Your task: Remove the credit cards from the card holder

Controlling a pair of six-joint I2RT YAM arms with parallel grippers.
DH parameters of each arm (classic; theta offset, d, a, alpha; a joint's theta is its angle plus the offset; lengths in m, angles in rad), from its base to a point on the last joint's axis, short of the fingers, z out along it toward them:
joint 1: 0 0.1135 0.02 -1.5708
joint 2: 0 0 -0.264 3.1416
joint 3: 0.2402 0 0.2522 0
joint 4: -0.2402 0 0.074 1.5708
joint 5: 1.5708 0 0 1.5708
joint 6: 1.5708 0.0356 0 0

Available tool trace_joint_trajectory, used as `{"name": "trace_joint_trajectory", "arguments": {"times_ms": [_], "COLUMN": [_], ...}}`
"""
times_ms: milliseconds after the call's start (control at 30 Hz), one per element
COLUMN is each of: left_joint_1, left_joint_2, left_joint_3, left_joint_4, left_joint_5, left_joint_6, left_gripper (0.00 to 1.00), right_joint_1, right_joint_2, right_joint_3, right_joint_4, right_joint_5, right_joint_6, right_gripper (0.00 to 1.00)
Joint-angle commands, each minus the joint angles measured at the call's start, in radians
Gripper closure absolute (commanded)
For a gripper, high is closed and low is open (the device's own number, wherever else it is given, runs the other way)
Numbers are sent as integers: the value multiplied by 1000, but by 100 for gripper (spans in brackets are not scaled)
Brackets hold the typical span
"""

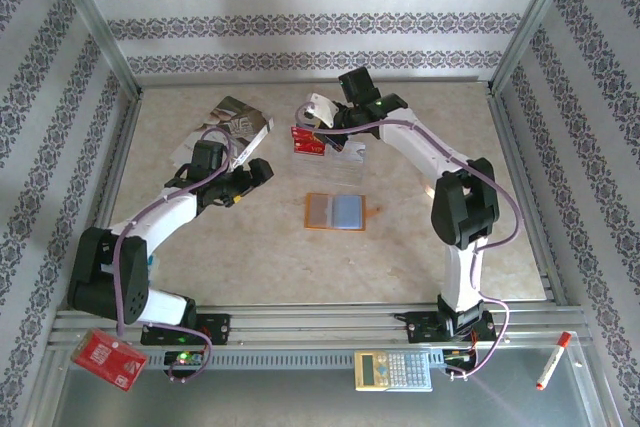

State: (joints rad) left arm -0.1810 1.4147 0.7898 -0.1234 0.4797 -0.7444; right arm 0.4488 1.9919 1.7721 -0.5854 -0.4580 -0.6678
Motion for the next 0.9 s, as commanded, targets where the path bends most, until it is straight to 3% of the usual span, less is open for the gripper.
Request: {"name": "trace_joint_trajectory", "arguments": {"times_ms": [0,367,867], "left_joint_1": [11,12,13], "left_joint_2": [21,53,71], "left_joint_3": [26,20,19], "left_joint_4": [12,30,43], "left_joint_5": [44,72,91], "left_joint_6": [-21,-50,-63], "left_gripper": [0,0,0], "right_joint_1": [-16,-48,-59], "right_joint_2": [42,163,220], "right_joint_3": [58,175,223], "right_joint_4": [-56,-152,-151], "right_joint_5": [-51,-141,-120], "right_joint_6": [-100,-178,-214], "right_gripper": [100,100,100]}}
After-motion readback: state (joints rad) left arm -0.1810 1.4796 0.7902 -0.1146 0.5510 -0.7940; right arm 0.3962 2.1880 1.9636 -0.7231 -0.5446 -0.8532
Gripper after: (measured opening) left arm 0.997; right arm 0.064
